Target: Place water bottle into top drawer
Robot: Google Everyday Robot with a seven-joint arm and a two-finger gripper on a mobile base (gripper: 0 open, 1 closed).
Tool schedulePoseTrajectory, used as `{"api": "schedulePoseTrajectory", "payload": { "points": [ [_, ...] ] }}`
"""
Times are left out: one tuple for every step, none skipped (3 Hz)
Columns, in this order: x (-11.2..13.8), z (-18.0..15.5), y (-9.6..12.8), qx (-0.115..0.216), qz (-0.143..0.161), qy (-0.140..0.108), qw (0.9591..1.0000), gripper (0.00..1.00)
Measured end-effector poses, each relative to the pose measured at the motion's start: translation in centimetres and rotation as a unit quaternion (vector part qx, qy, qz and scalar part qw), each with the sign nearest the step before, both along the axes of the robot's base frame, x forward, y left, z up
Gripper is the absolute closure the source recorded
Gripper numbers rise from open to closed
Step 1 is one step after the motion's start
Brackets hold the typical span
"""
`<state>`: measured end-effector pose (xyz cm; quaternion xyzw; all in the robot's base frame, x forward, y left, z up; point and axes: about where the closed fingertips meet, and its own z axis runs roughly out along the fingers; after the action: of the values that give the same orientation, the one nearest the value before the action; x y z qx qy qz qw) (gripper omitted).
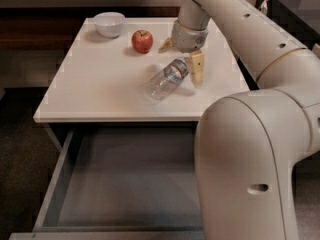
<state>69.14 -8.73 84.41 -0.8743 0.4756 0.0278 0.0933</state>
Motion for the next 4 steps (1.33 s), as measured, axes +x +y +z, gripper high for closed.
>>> {"api": "schedulePoseTrajectory", "payload": {
  "points": [
    [0.3, -0.1, 0.7, 0.001, 0.003, 0.002, 1.0, 0.25],
    [-0.1, 0.3, 1.4, 0.001, 0.012, 0.001, 0.9999, 0.48],
    [-1.7, 1.6, 3.0, 0.012, 0.027, -0.005, 0.9995, 0.79],
    [-4.1, 1.9, 4.6, 0.027, 0.042, 0.002, 0.9988, 0.99]
  ]
}}
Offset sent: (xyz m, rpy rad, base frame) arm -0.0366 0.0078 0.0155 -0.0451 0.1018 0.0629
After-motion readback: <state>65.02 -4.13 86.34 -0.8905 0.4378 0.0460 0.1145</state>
